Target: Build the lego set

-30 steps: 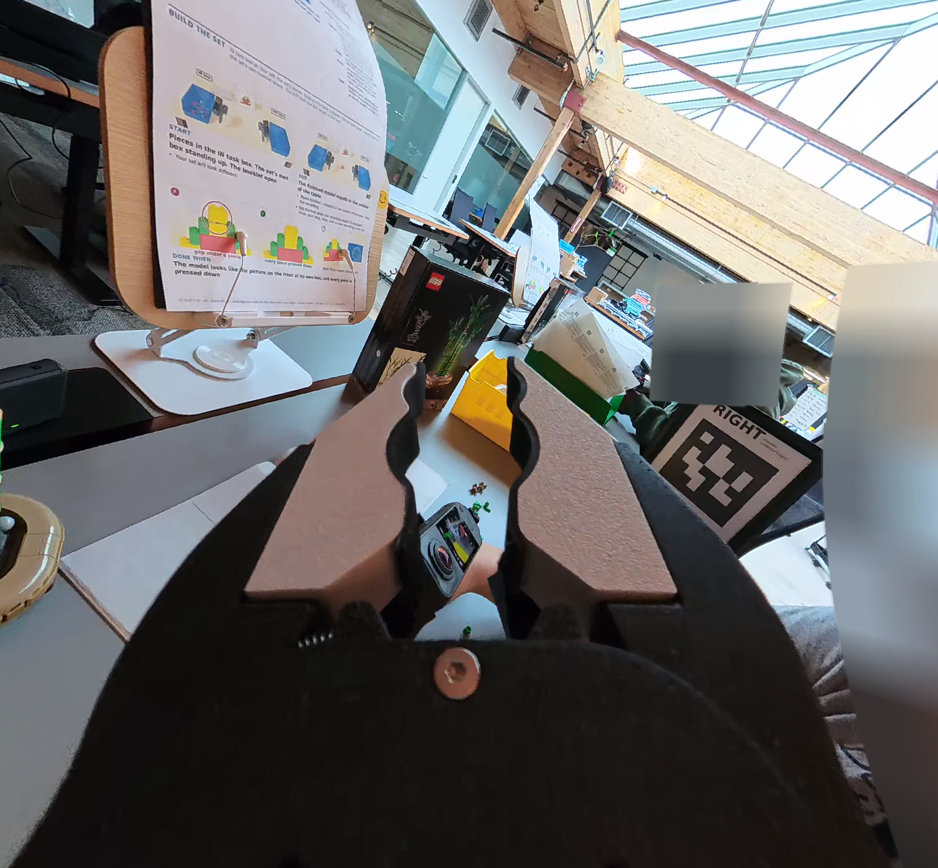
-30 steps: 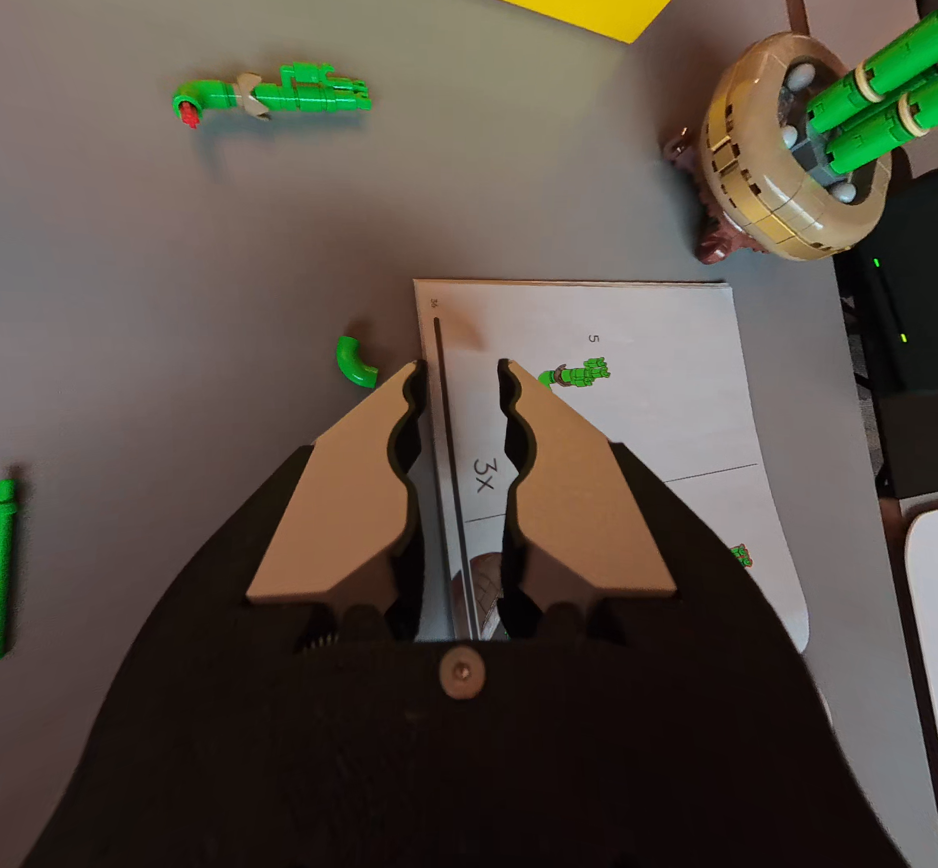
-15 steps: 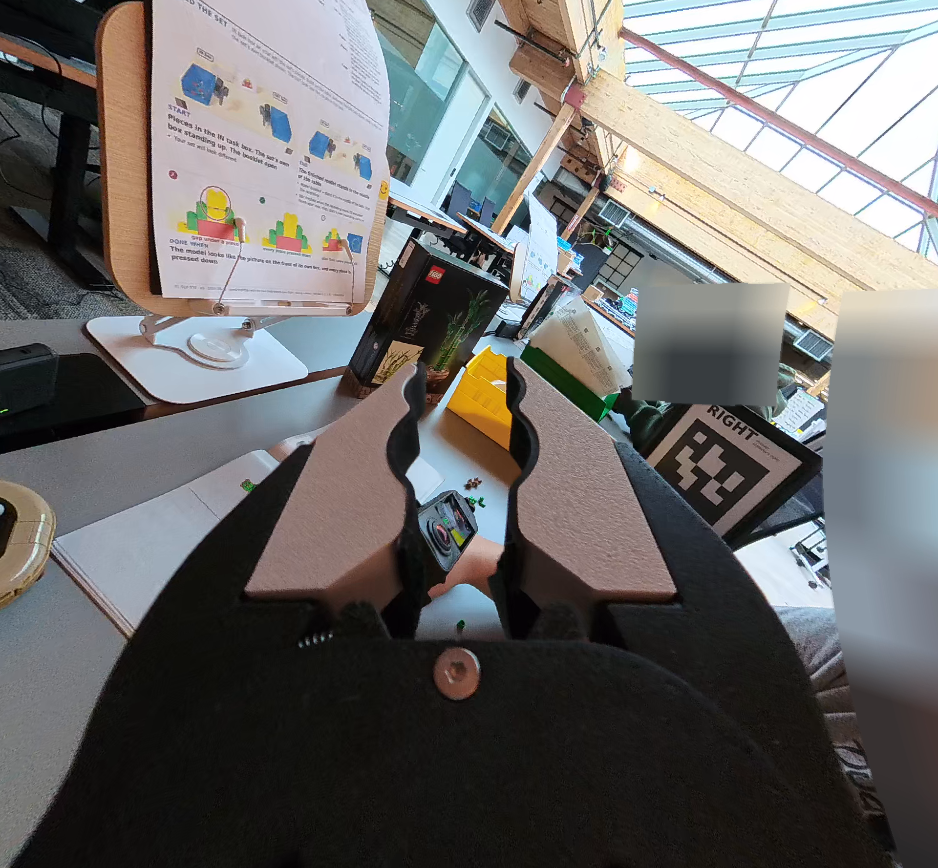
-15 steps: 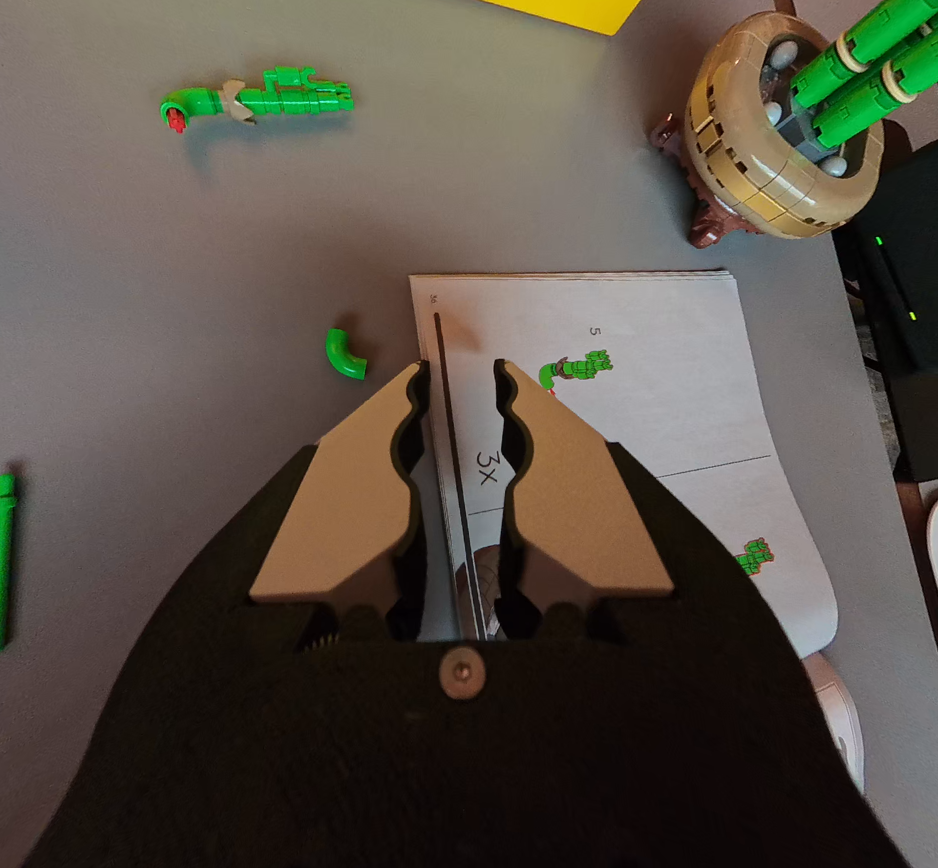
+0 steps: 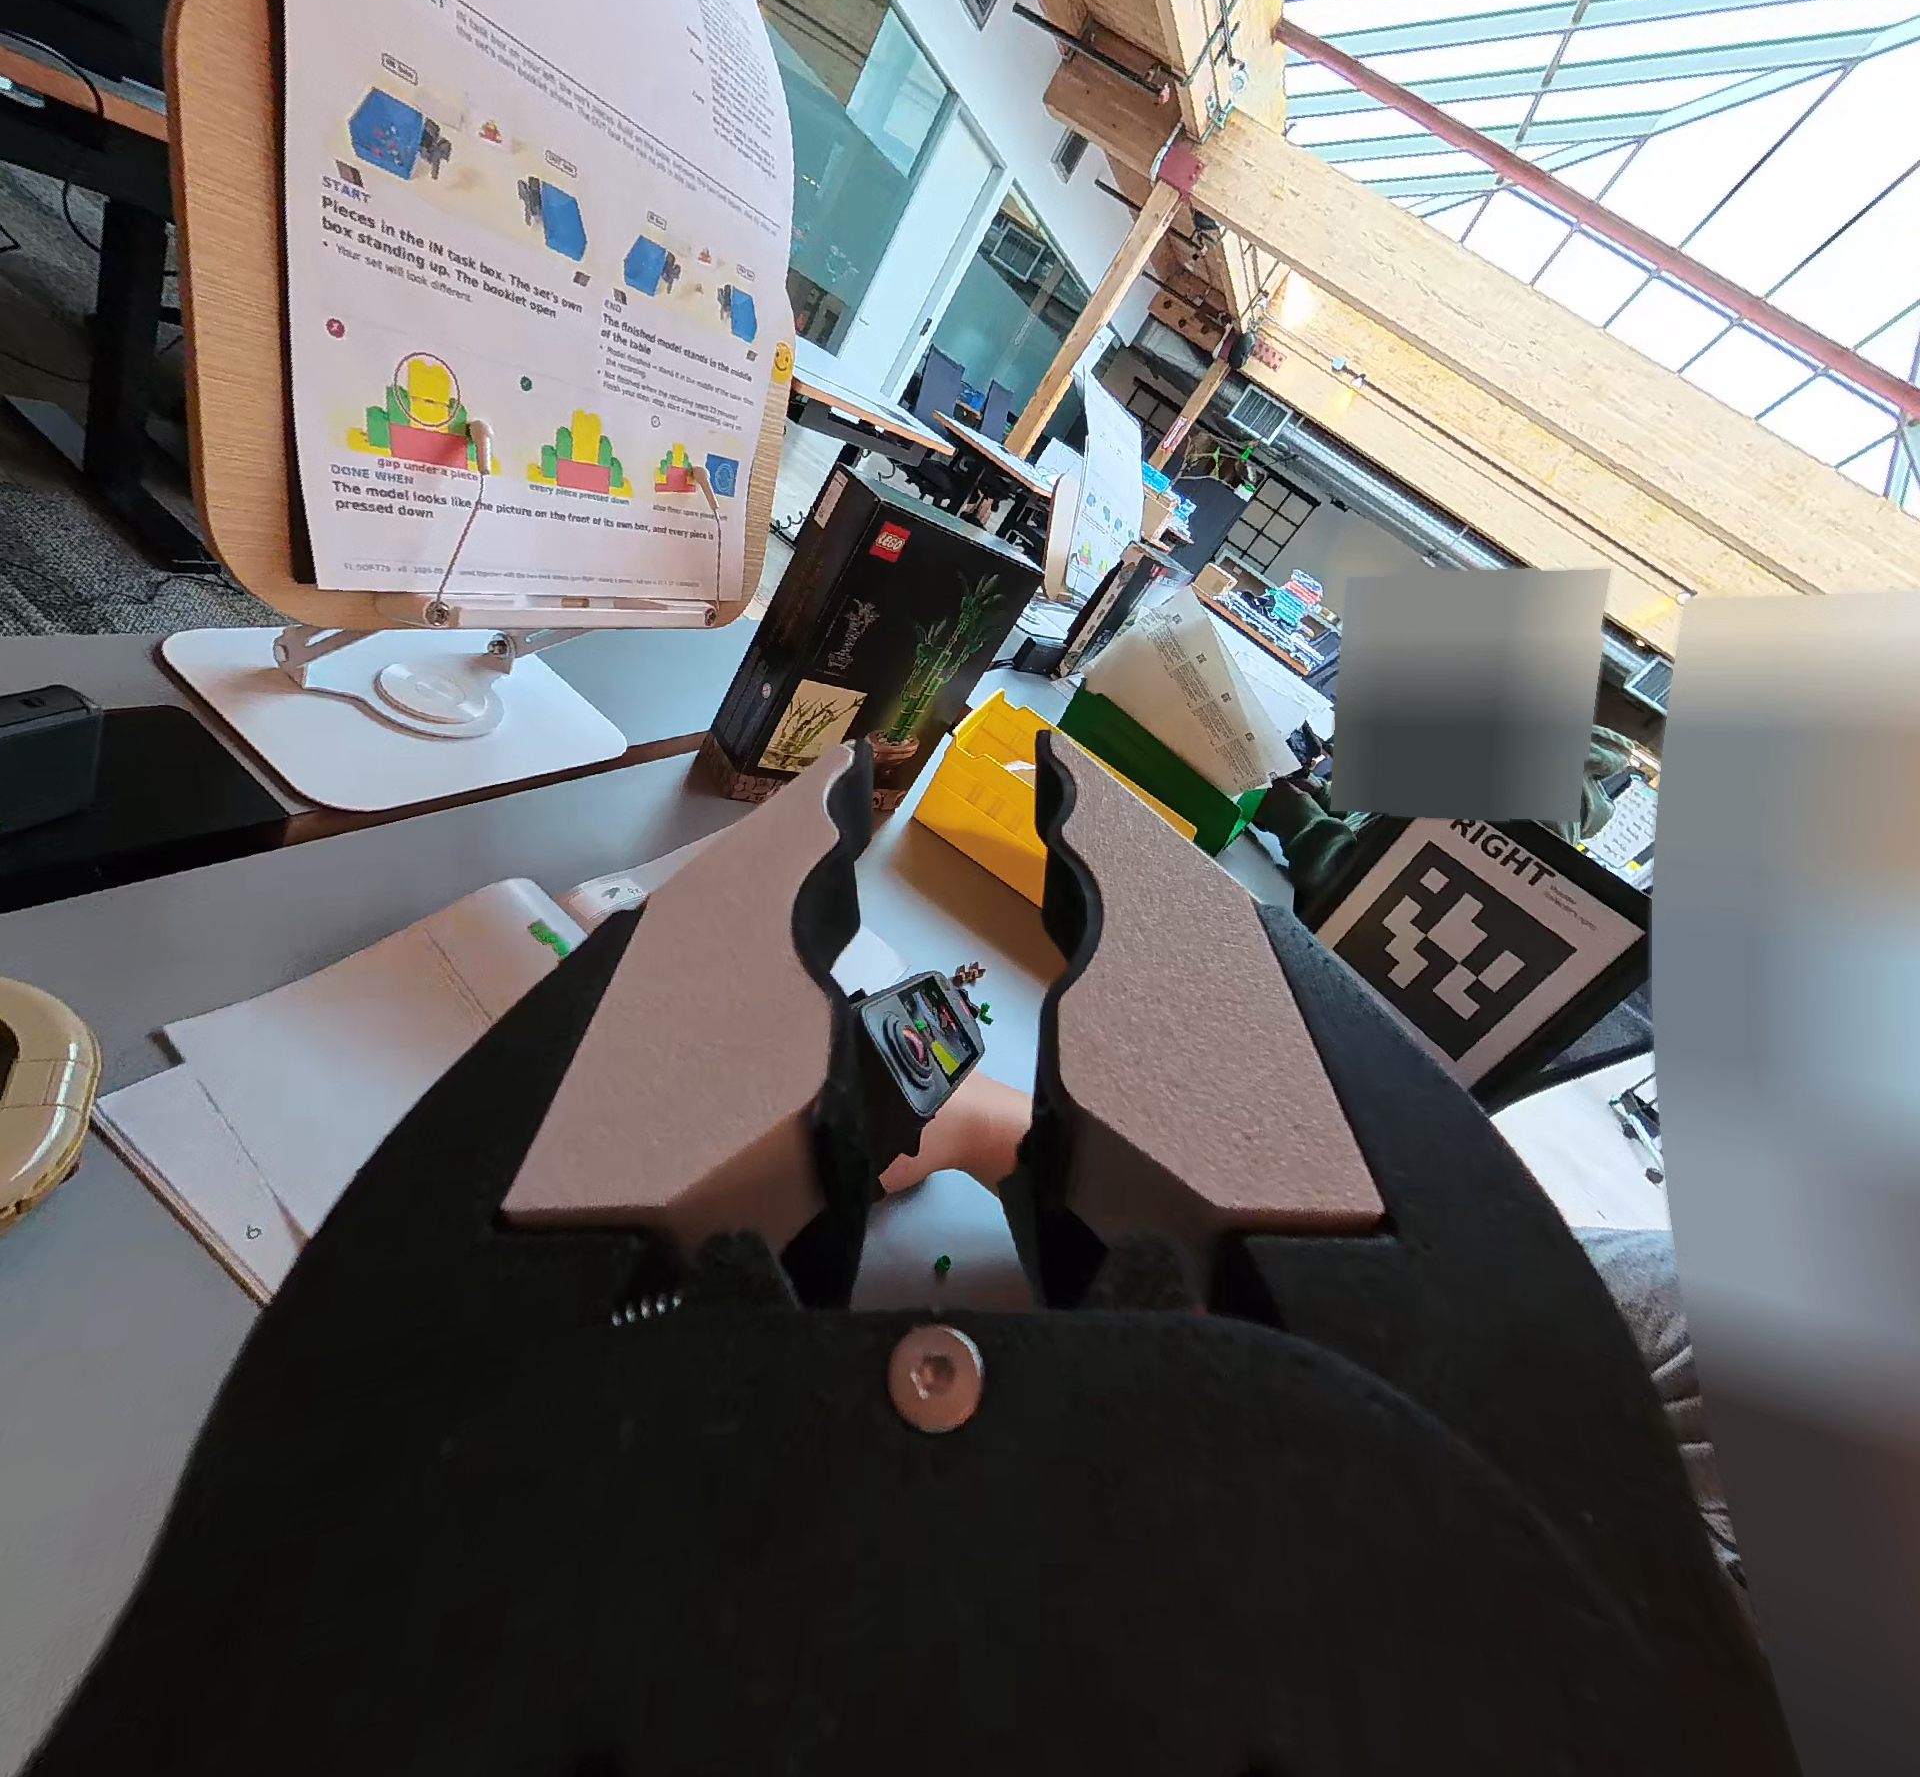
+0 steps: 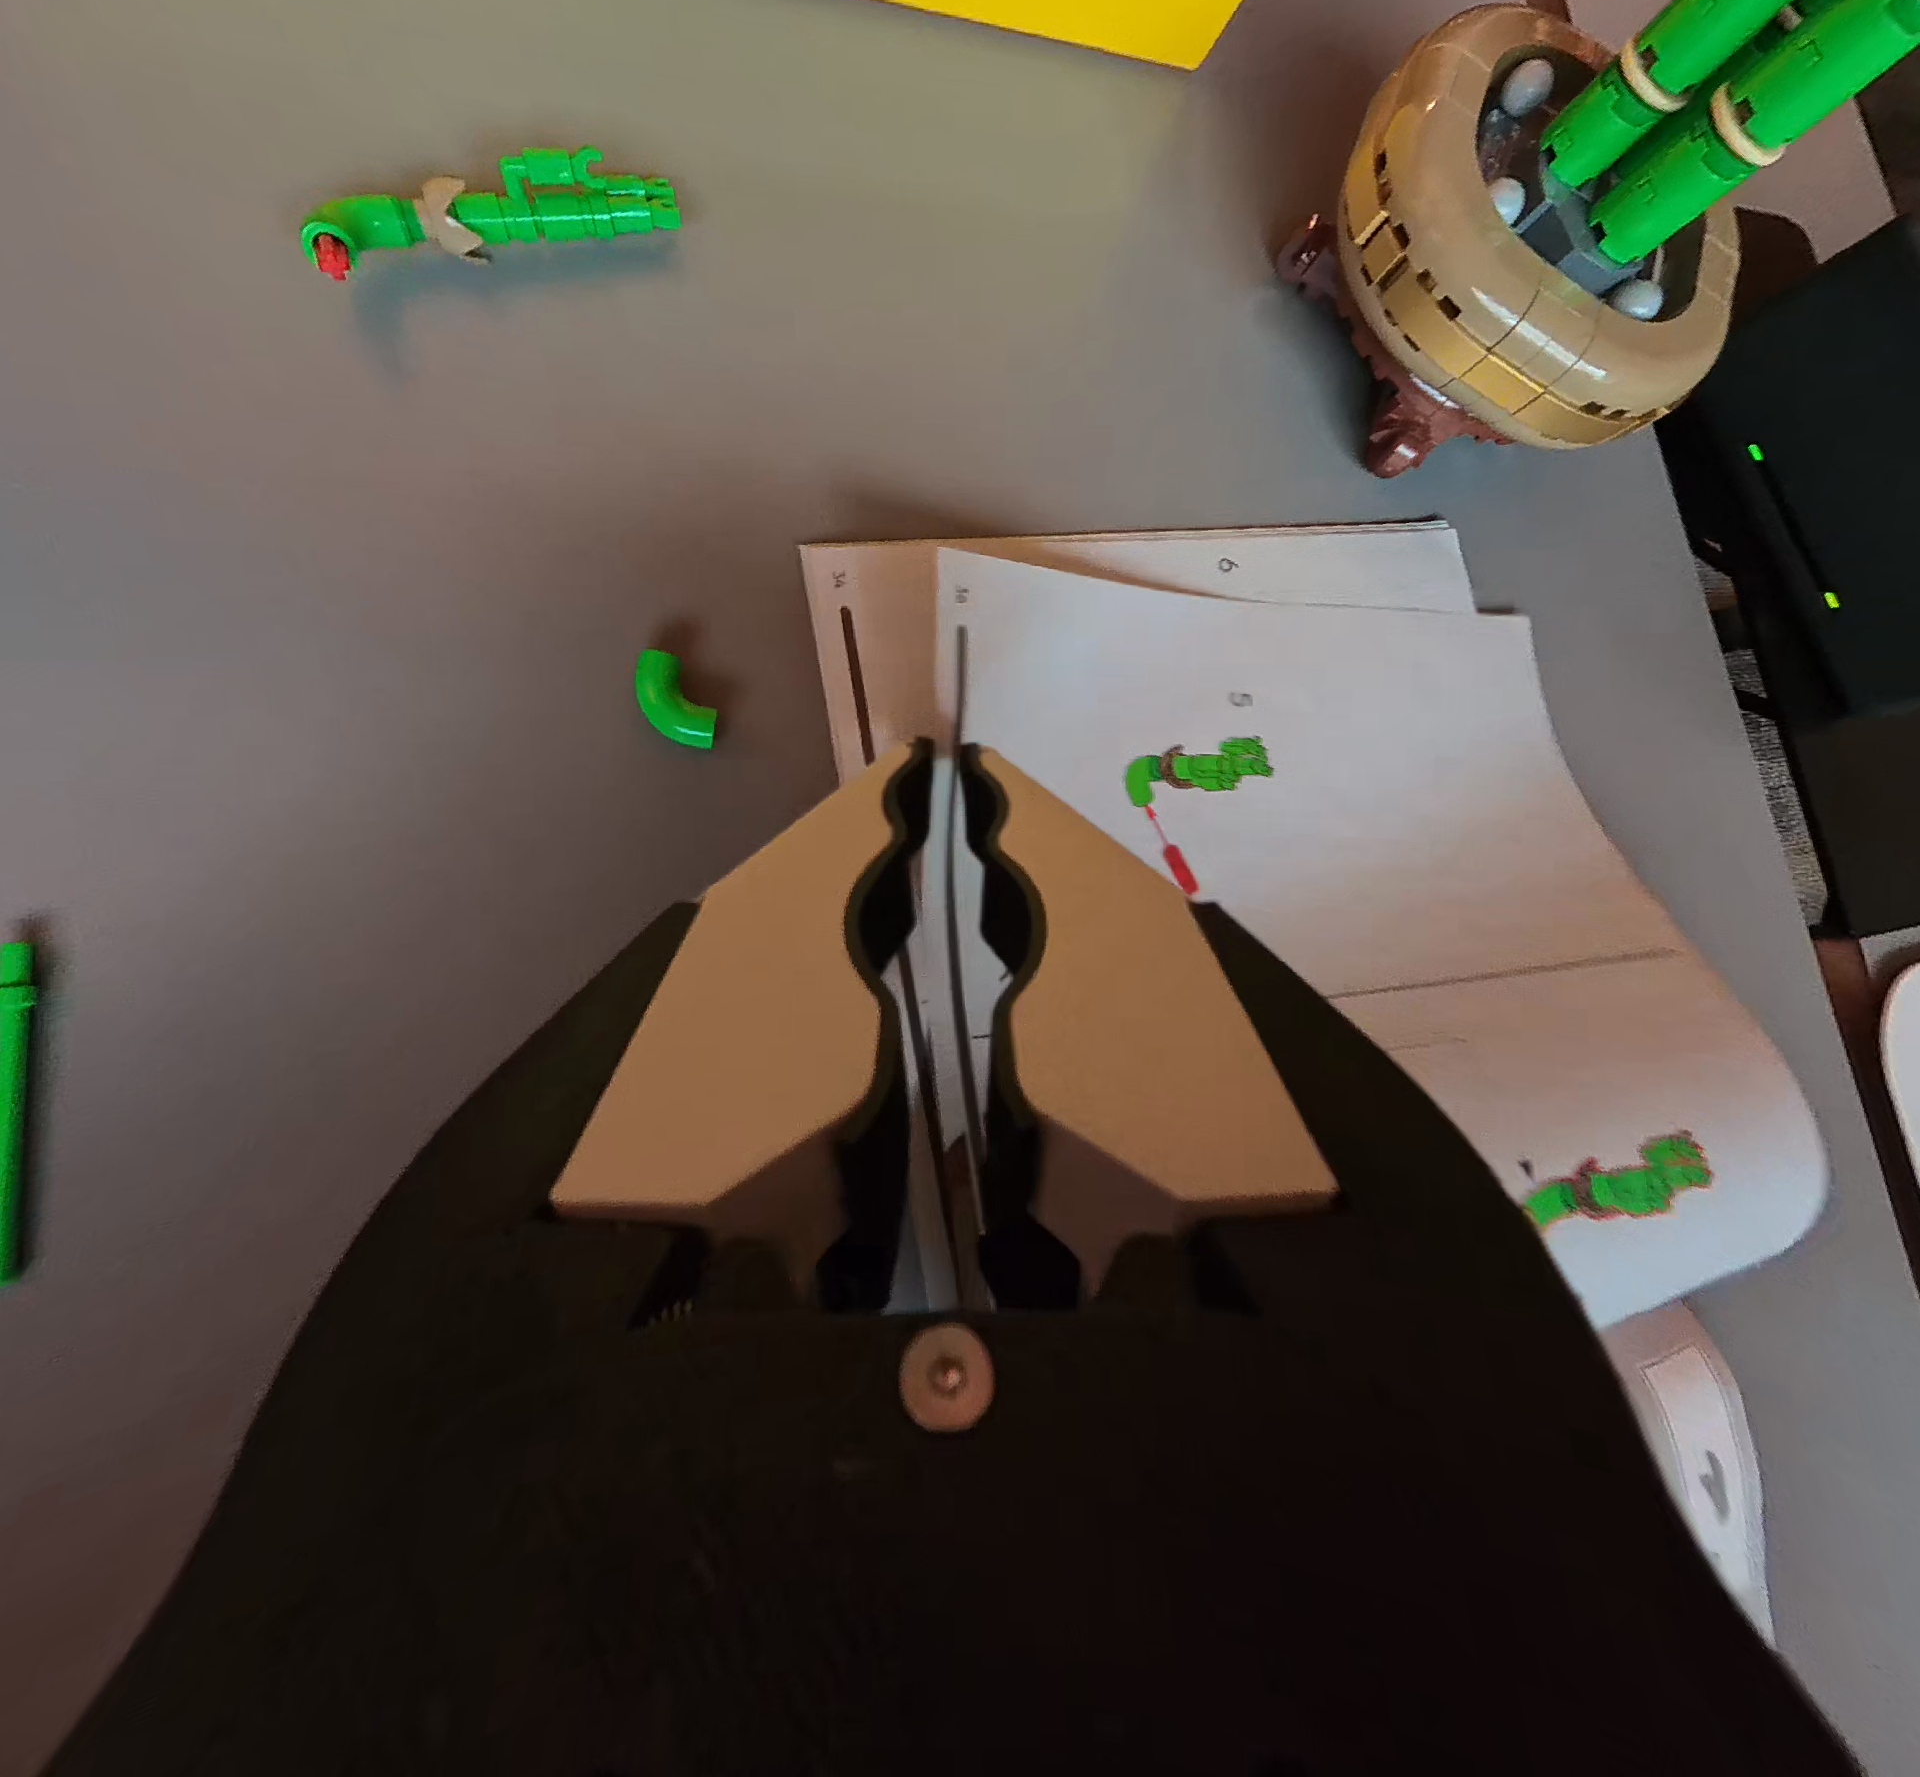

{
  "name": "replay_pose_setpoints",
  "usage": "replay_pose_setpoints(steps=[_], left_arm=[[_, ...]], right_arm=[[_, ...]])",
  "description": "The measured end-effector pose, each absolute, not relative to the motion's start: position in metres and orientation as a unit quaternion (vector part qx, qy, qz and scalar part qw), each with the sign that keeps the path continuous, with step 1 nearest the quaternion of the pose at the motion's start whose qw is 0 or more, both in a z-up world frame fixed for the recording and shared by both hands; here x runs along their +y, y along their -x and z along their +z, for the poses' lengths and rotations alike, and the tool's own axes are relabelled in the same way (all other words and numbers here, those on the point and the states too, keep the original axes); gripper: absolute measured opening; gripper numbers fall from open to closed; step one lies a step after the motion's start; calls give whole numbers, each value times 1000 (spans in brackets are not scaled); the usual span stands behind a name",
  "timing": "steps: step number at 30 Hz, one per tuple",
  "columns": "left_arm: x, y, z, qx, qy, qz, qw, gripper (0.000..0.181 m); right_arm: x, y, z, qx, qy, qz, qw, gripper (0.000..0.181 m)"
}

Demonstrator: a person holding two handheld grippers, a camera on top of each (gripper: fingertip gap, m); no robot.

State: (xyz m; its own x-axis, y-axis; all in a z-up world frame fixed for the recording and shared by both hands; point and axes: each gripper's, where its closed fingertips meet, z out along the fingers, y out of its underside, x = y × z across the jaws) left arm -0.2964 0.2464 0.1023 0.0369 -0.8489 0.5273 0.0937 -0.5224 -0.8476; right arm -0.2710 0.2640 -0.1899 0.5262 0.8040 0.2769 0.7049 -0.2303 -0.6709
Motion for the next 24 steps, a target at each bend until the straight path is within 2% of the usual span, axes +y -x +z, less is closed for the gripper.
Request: replay_pose_setpoints(steps=[11, 21, 23, 24], left_arm=[[245, 293, 98, 314, 617, -620, 370, 29], [246, 286, 92, 318, 624, -619, 356, 29], [244, 285, 92, 321, 624, -616, 357, 29], [243, 284, 91, 324, 625, -615, 356, 29]], right_arm=[[267, 253, -170, -448, 792, 35, 413, 0], [254, 228, -142, -373, 802, 94, 458, 0], [258, 230, -155, -389, 808, 62, 437, 25], [257, 230, -163, -409, 811, 46, 416, 27]])
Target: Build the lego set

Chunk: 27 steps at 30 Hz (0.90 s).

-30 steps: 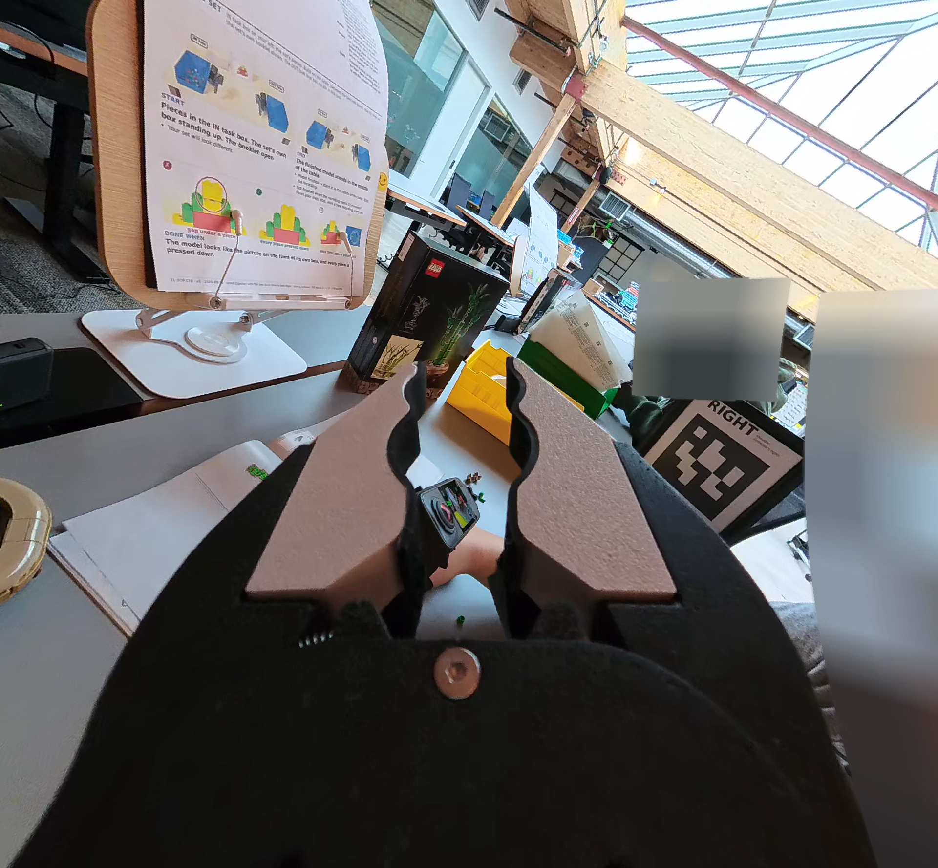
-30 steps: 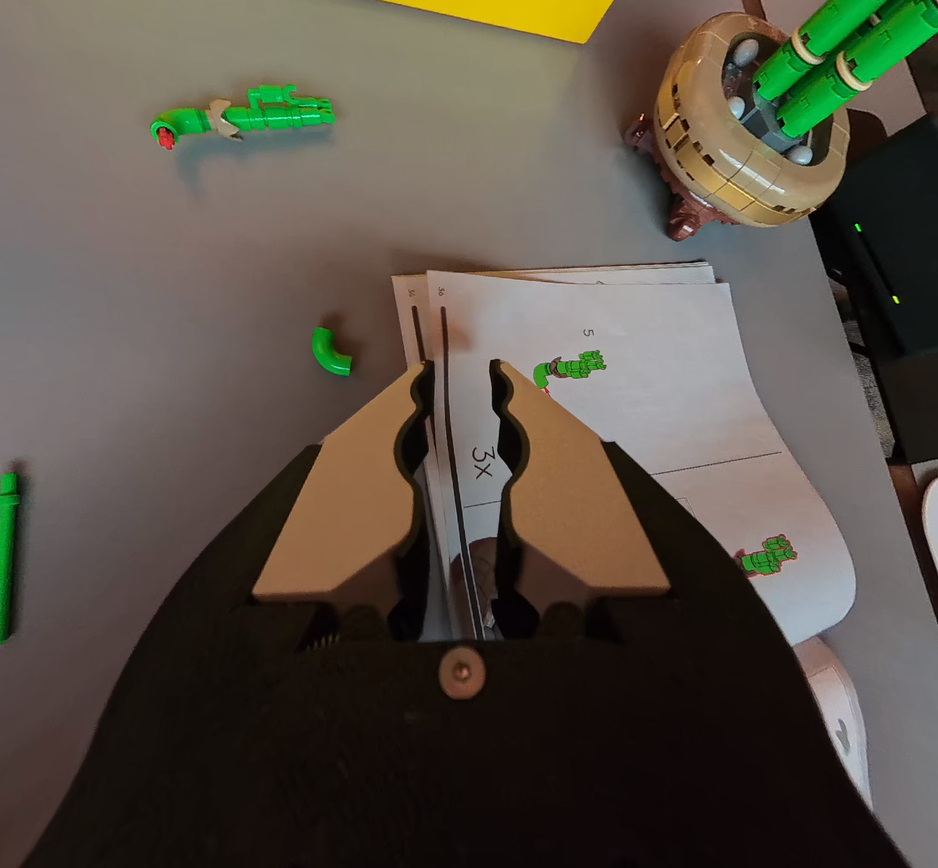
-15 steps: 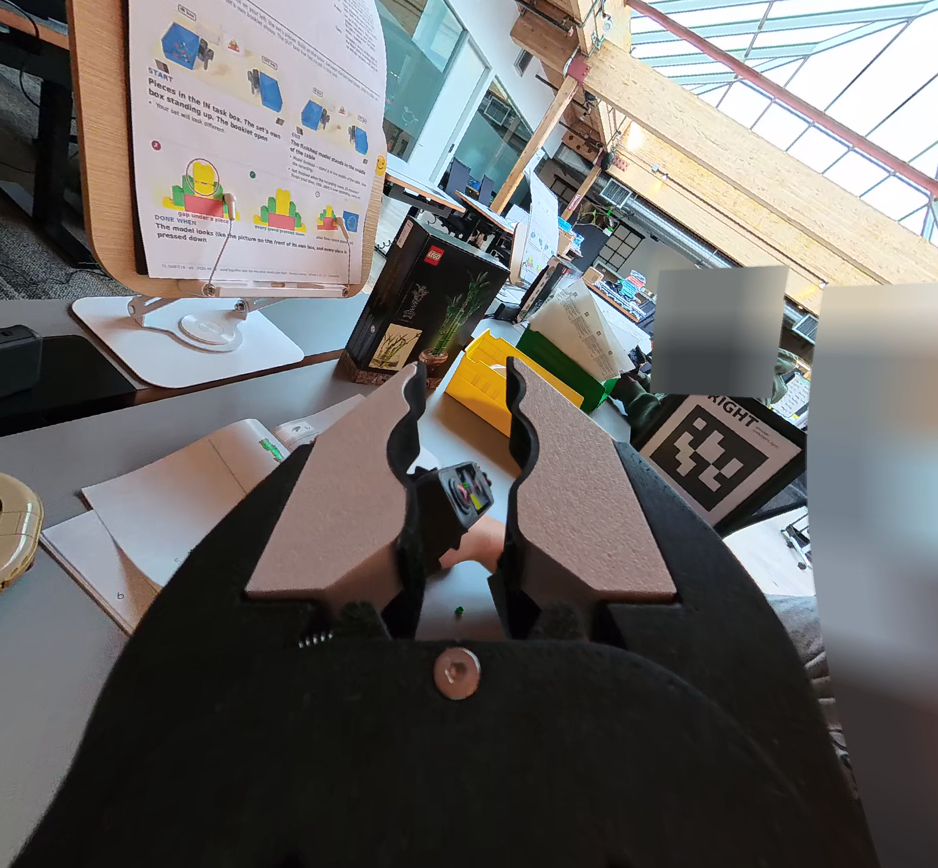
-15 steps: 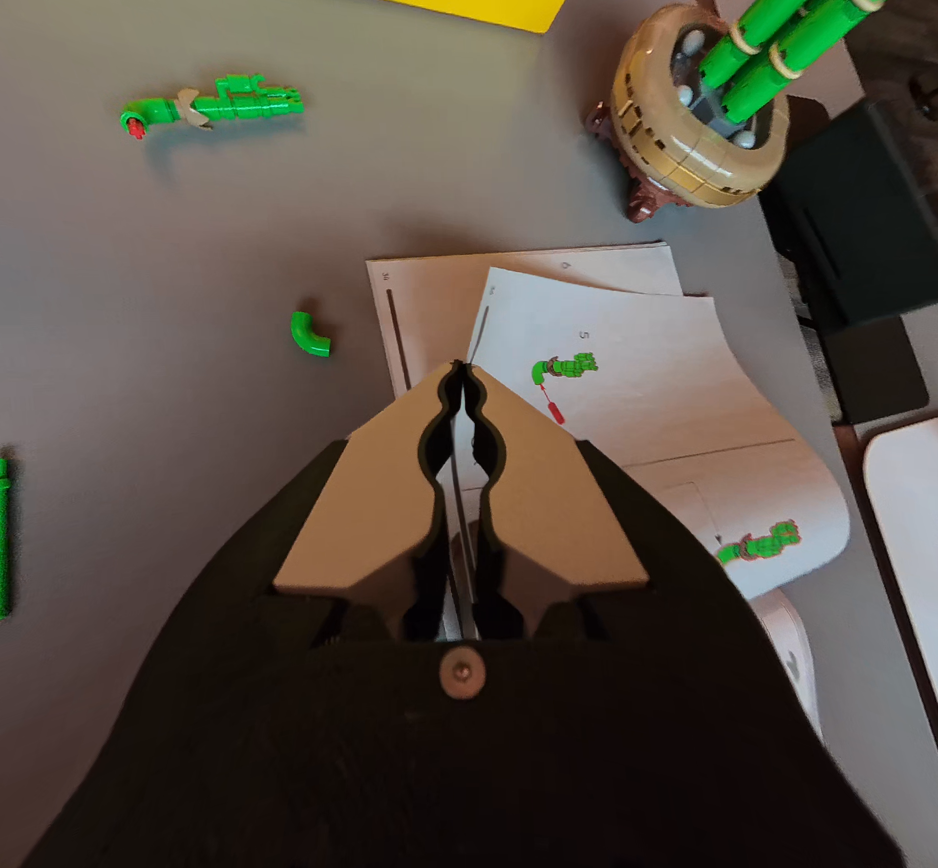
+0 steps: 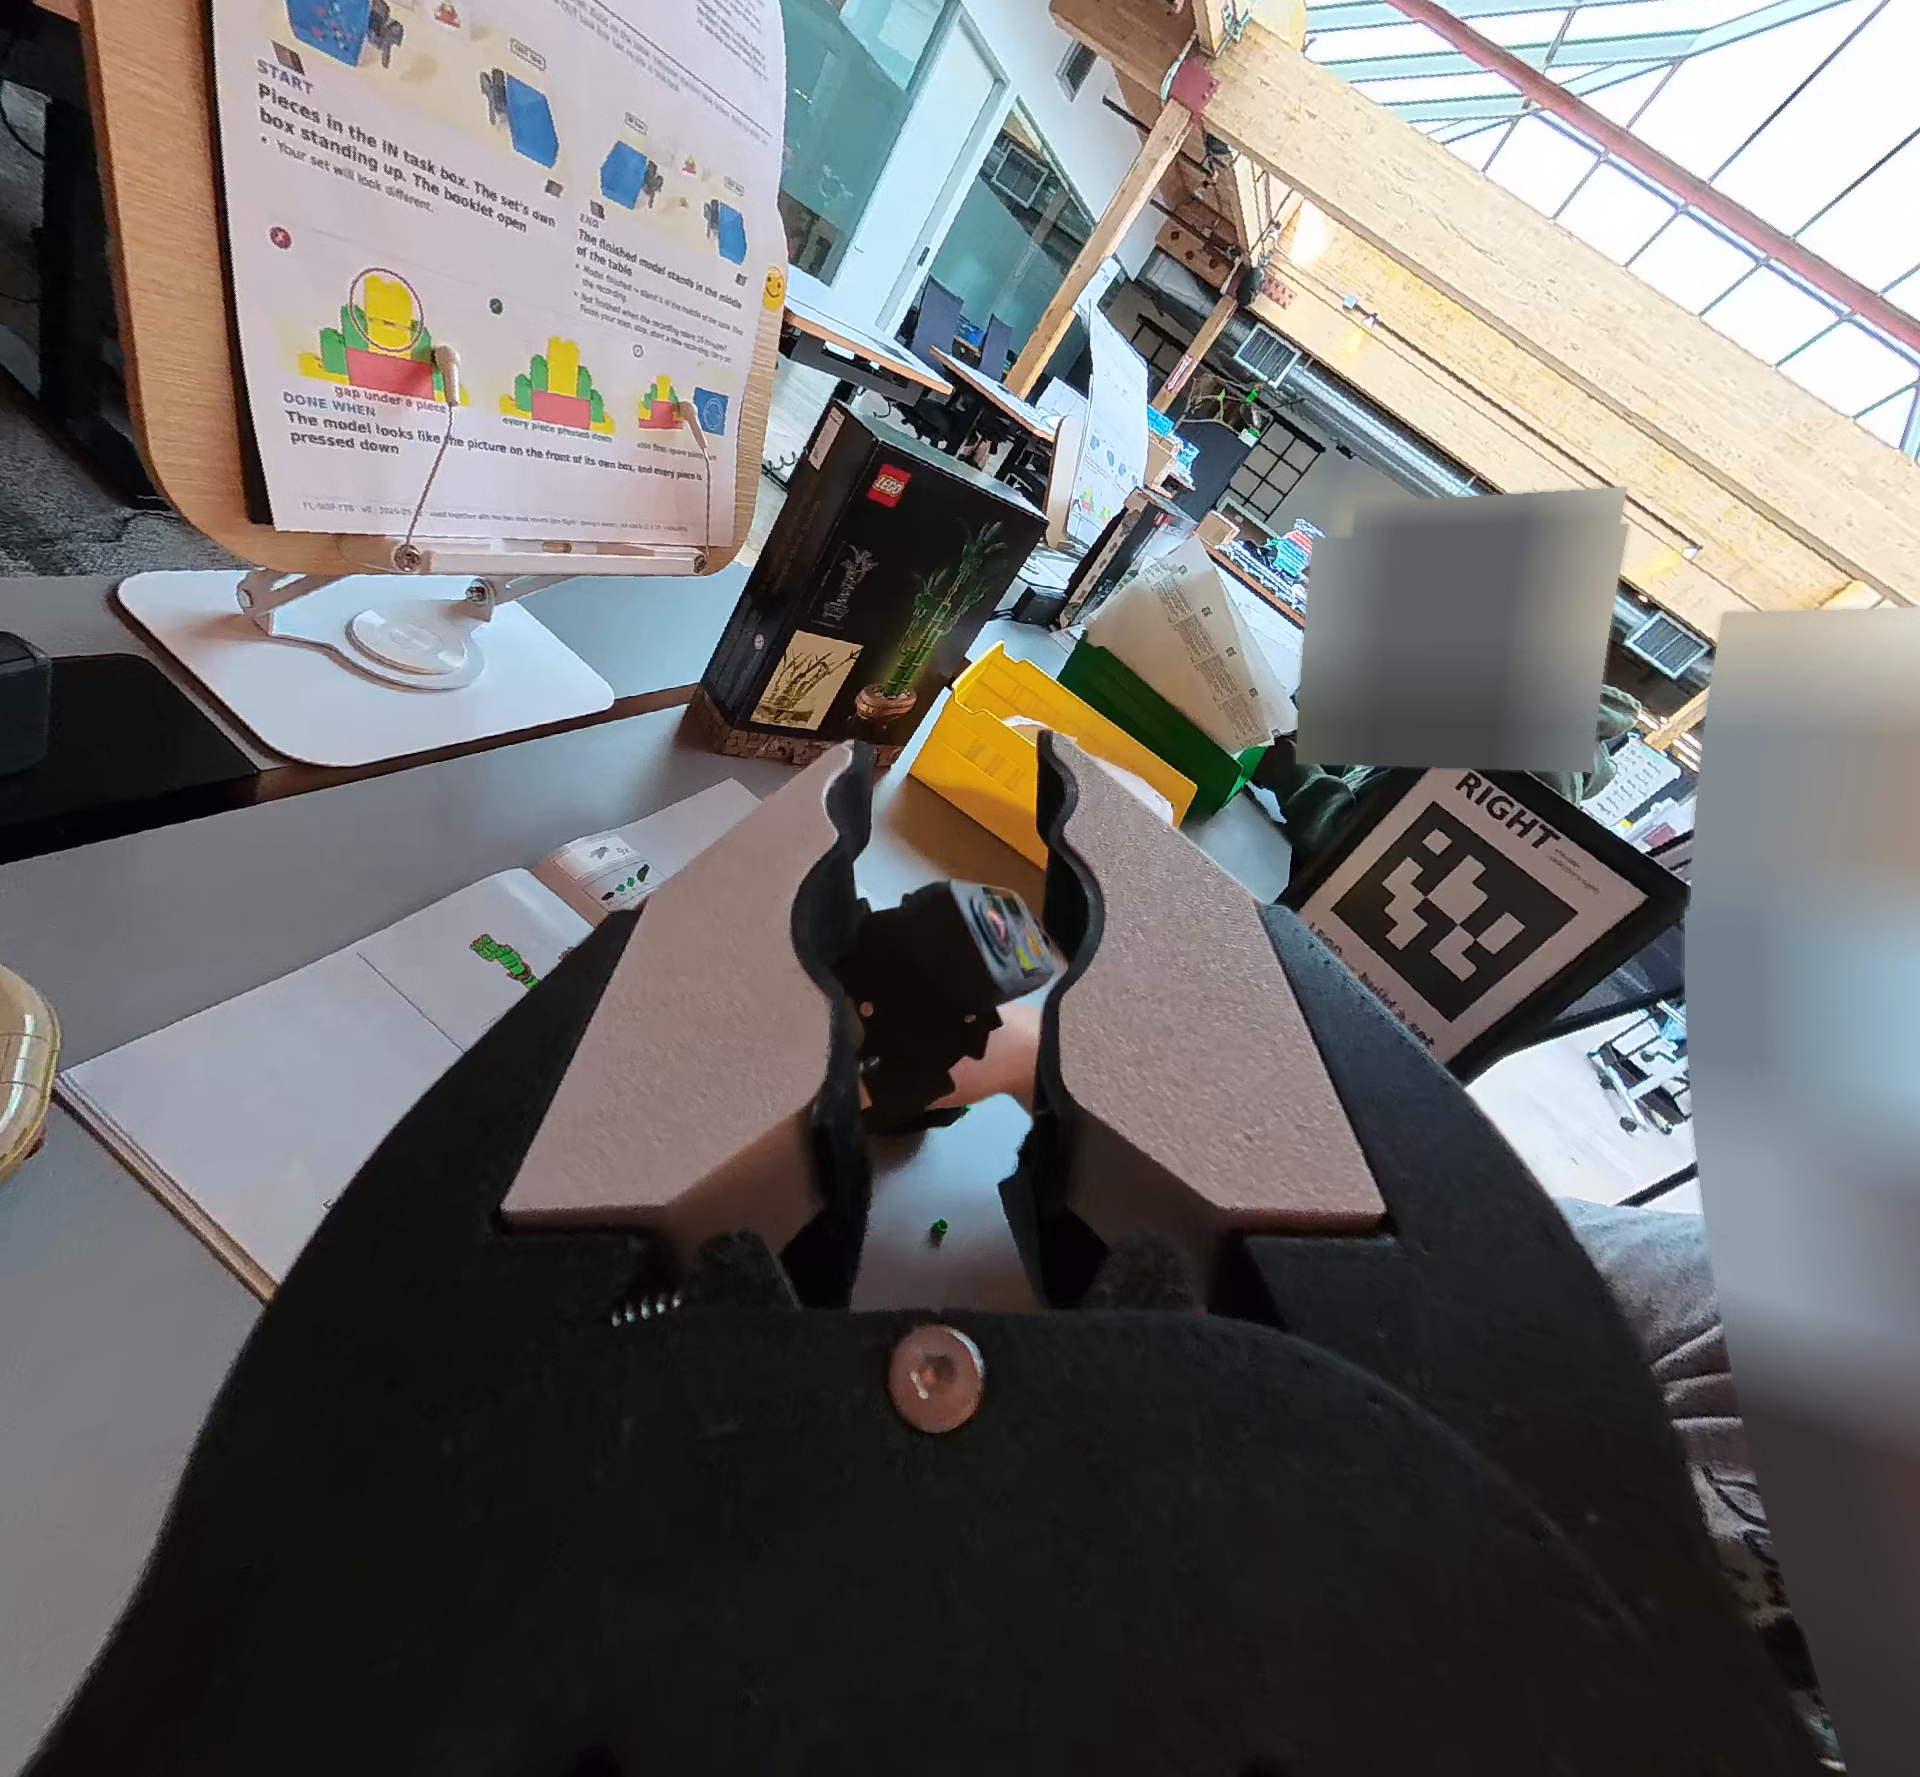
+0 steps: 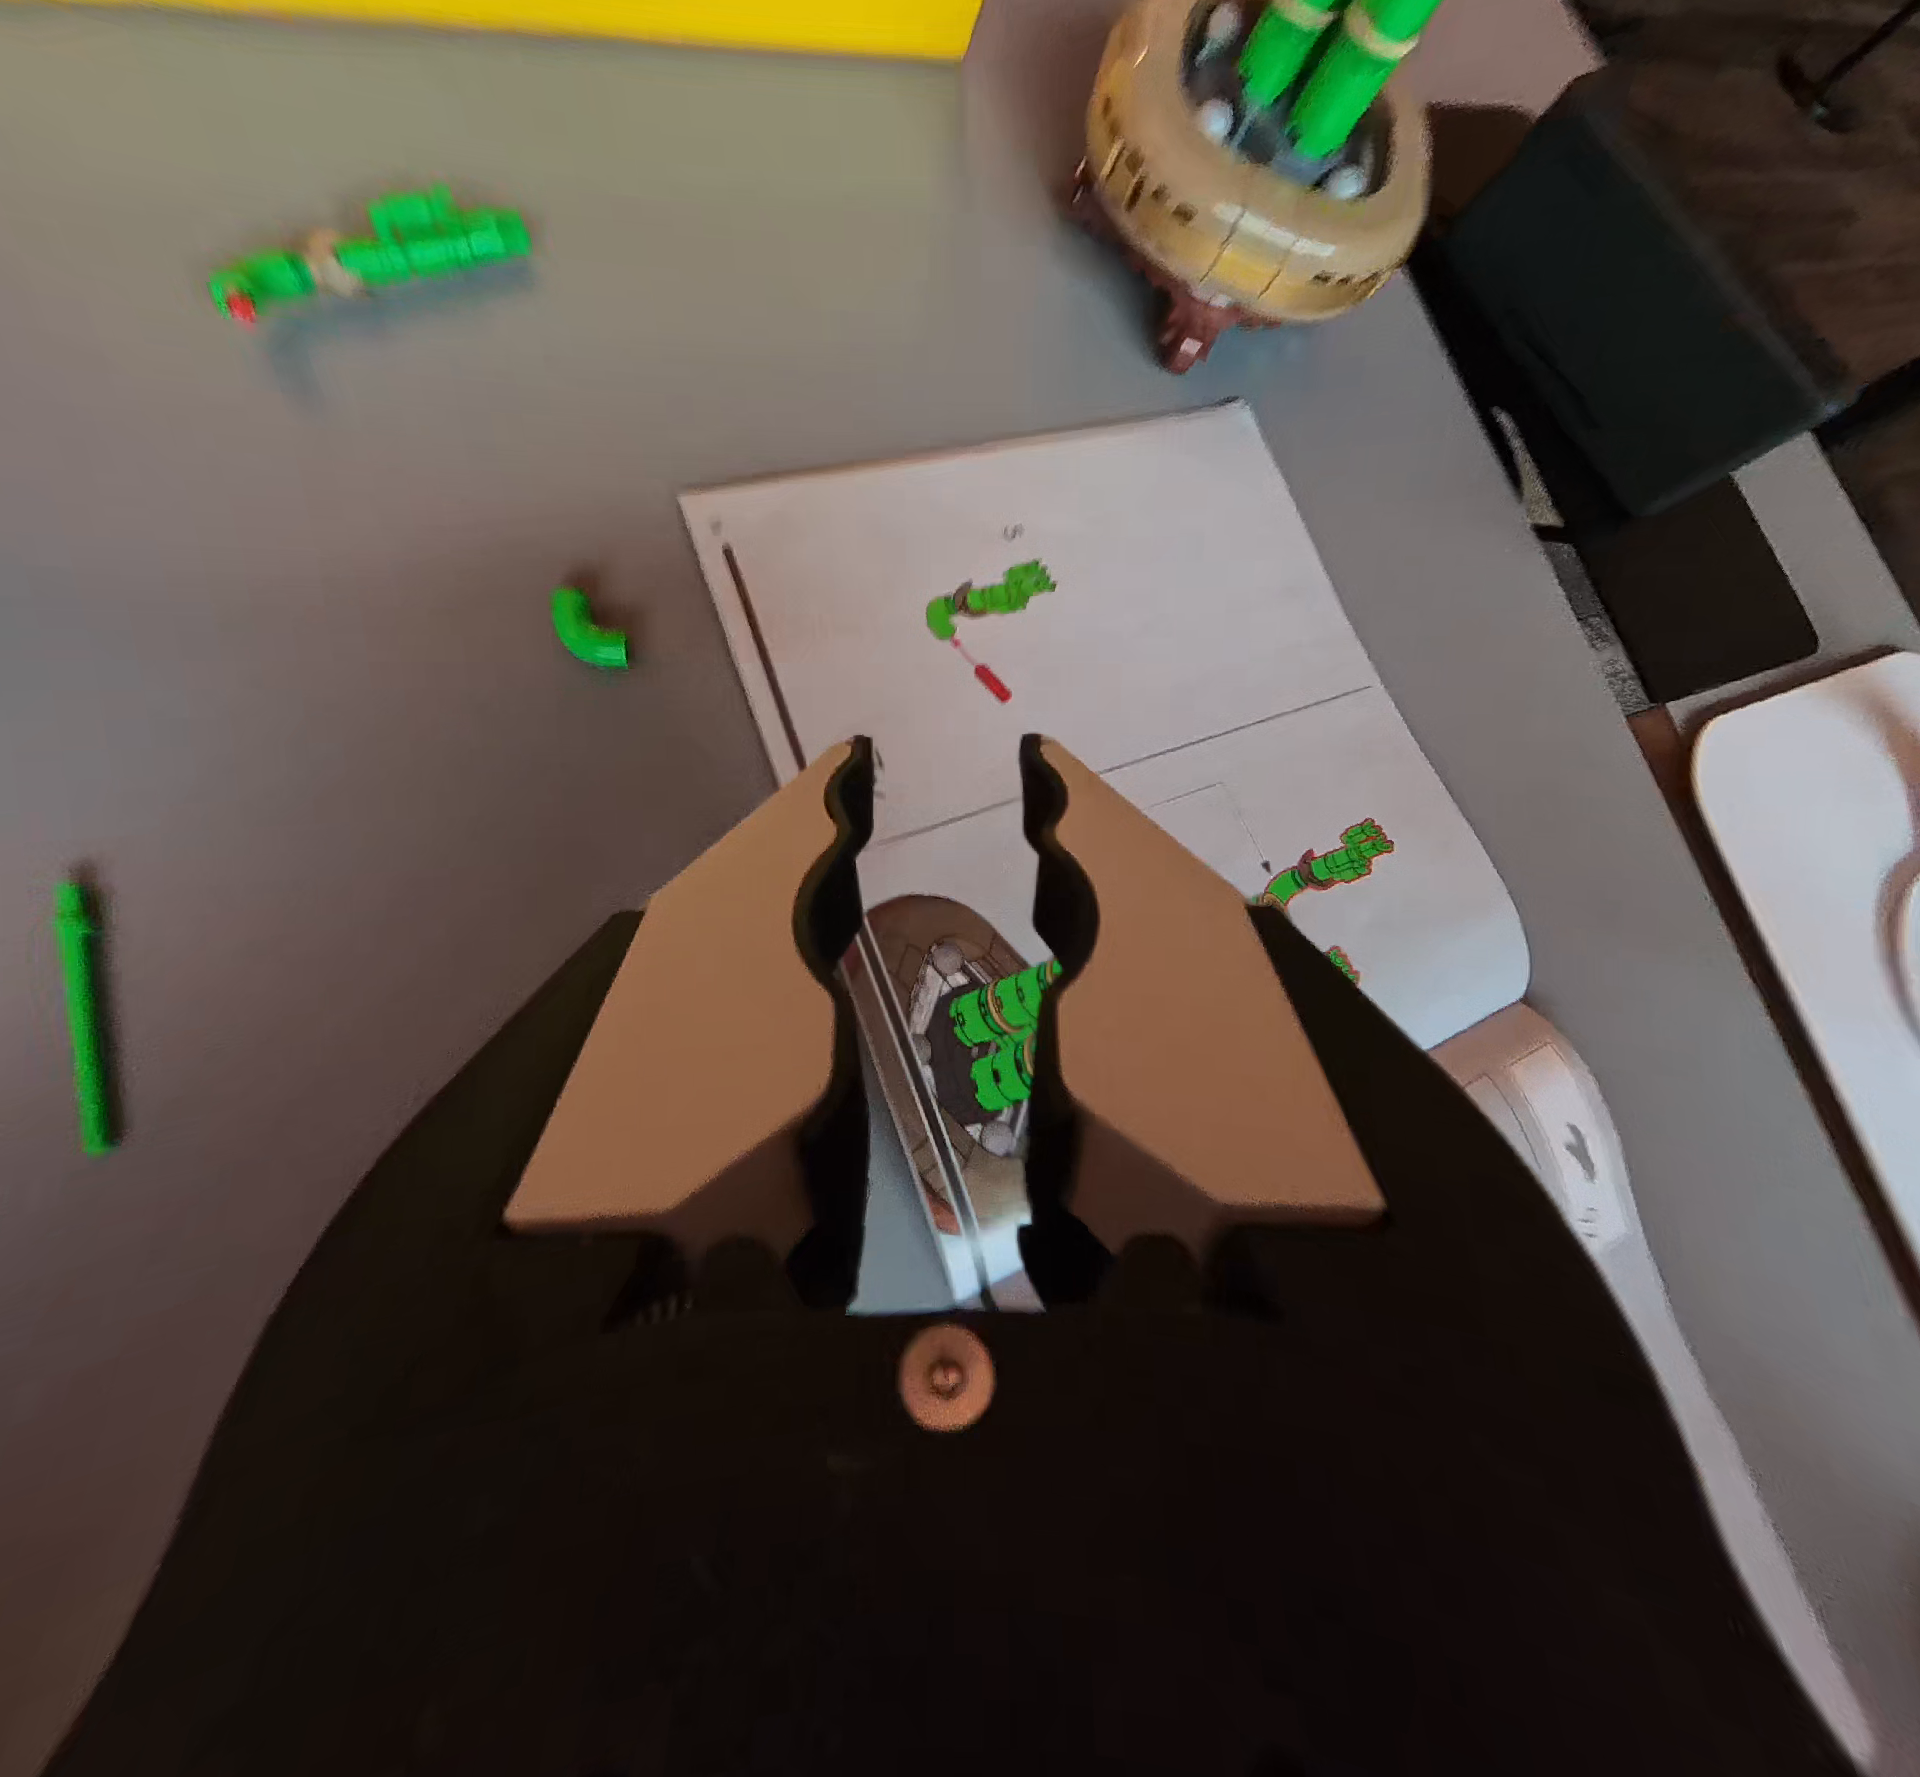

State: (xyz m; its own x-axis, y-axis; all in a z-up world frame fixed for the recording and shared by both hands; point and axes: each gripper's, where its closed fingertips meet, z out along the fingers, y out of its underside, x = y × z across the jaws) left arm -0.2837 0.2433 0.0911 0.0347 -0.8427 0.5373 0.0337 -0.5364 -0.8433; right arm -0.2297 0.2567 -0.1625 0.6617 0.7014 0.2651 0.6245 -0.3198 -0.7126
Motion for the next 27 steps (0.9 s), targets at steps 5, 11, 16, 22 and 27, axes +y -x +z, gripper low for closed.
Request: replay_pose_setpoints(steps=[5, 11, 16, 22, 27], left_arm=[[239, 279, 89, 334, 626, -613, 348, 29], [237, 271, 82, 345, 634, -608, 332, 29], [235, 269, 80, 349, 637, -603, 330, 29], [236, 268, 79, 349, 639, -600, 332, 29], [236, 268, 80, 347, 639, -601, 332, 29]], right_arm=[[245, 206, -172, -520, 773, -36, 363, 51], [228, 178, -184, -531, 777, -36, 336, 59], [226, 171, -190, -527, 777, -43, 342, 54], [228, 180, -184, -517, 774, -20, 363, 50], [233, 178, -189, -519, 775, -40, 360, 50]])
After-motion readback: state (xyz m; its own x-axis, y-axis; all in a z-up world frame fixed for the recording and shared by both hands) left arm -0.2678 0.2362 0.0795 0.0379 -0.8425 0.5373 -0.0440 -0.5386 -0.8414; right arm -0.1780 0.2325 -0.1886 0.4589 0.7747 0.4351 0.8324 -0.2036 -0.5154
